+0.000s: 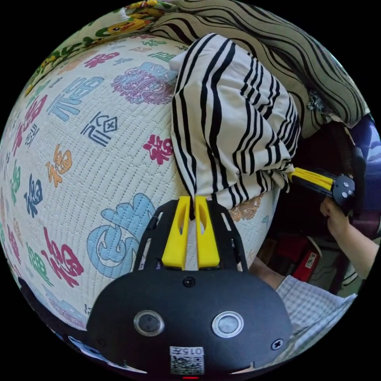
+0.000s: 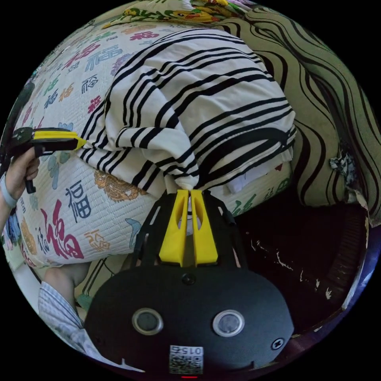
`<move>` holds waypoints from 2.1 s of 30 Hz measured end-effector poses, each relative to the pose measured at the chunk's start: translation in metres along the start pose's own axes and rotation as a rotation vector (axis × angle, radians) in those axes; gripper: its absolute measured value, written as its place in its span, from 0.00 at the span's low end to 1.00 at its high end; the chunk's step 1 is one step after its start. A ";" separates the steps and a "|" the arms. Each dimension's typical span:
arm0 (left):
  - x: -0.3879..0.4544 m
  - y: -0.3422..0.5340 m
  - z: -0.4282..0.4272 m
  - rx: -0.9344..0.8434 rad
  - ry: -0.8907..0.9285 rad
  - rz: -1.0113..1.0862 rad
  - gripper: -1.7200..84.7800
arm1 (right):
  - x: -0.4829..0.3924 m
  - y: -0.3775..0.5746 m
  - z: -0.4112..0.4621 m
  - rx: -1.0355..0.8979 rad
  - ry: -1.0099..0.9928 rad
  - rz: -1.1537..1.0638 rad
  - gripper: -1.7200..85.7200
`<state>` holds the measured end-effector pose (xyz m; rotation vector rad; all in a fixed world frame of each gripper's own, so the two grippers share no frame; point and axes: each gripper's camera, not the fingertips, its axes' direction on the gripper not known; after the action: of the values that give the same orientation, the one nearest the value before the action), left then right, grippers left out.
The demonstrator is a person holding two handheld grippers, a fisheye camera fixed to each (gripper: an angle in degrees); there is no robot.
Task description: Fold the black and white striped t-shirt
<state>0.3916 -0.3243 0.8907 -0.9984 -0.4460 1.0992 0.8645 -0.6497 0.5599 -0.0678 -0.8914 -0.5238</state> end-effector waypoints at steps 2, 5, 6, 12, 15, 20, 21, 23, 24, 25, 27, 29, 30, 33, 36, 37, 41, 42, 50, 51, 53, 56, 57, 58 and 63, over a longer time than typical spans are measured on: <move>-0.008 -0.011 -0.009 0.029 0.071 0.005 0.03 | 0.027 0.010 -0.003 0.042 -0.140 -0.011 0.01; -0.026 -0.016 -0.035 0.131 0.091 -0.024 0.02 | 0.055 0.031 -0.004 0.083 -0.208 -0.034 0.01; -0.031 -0.017 -0.038 0.143 0.080 -0.038 0.02 | 0.060 0.034 -0.002 0.081 -0.200 -0.041 0.01; -0.086 -0.042 -0.019 0.143 0.130 -0.236 0.04 | 0.121 0.042 0.050 -0.107 -0.201 -0.024 0.07; -0.095 -0.059 -0.013 0.181 0.127 -0.309 0.09 | 0.183 0.041 0.065 -0.082 -0.424 0.166 0.11; -0.106 -0.094 0.027 0.123 0.291 -0.359 0.13 | 0.291 0.037 0.112 -0.033 -0.851 0.544 0.15; -0.106 -0.098 0.031 0.121 0.296 -0.365 0.12 | 0.300 0.036 0.117 -0.035 -0.892 0.570 0.15; -0.111 -0.113 0.043 0.116 0.325 -0.401 0.08 | 0.334 0.036 0.133 -0.042 -1.059 0.648 0.13; -0.112 -0.117 0.045 0.109 0.317 -0.409 0.07 | 0.341 0.036 0.136 -0.047 -1.081 0.653 0.12; -0.114 -0.125 0.049 0.081 0.297 -0.407 0.05 | 0.355 0.036 0.141 -0.080 -1.088 0.649 0.09; -0.113 -0.137 0.052 0.052 0.274 -0.356 0.03 | 0.375 0.037 0.149 -0.118 -1.069 0.643 0.05; -0.111 -0.151 0.047 0.053 0.262 -0.317 0.02 | 0.409 0.043 0.149 -0.109 -1.102 0.626 0.03; -0.111 -0.154 0.044 0.059 0.272 -0.312 0.02 | 0.419 0.045 0.146 -0.097 -1.120 0.617 0.03; -0.108 -0.173 0.017 0.144 0.392 -0.314 0.01 | 0.473 0.057 0.127 -0.007 -1.278 0.599 0.02; -0.095 -0.210 -0.021 0.257 0.462 -0.253 0.01 | 0.535 0.063 0.103 0.118 -1.403 0.614 0.02; -0.089 -0.231 -0.037 0.316 0.499 -0.215 0.01 | 0.562 0.063 0.095 0.170 -1.429 0.629 0.02; -0.058 -0.318 -0.070 0.432 0.559 -0.063 0.02 | 0.647 0.051 0.081 0.328 -1.501 0.679 0.02; -0.053 -0.329 -0.069 0.416 0.544 -0.046 0.02 | 0.657 0.047 0.081 0.327 -1.491 0.665 0.02; -0.026 -0.298 0.053 0.023 0.351 -0.212 0.14 | 0.716 0.051 0.115 0.153 -1.518 0.664 0.02; -0.024 -0.290 0.064 -0.006 0.348 -0.232 0.15 | 0.720 0.053 0.118 0.154 -1.536 0.683 0.02; -0.008 -0.272 0.095 -0.048 0.280 -0.257 0.17 | 0.734 0.057 0.121 0.145 -1.537 0.706 0.02; 0.010 -0.287 0.114 0.005 0.181 -0.246 0.15 | 0.749 0.053 0.116 0.113 -1.485 0.656 0.02; 0.013 -0.292 0.119 -0.017 0.125 -0.235 0.14 | 0.752 0.052 0.115 0.112 -1.482 0.647 0.02; 0.019 -0.301 0.127 -0.056 0.026 -0.222 0.12 | 0.758 0.051 0.112 0.107 -1.479 0.639 0.02; 0.025 -0.306 0.114 0.038 0.018 -0.203 0.03 | 0.776 0.044 0.098 0.079 -1.447 0.597 0.02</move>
<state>0.4795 -0.2825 1.2038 -0.9082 -0.4991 0.9130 1.2111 -0.9014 1.2156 -0.6809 -2.1898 0.2335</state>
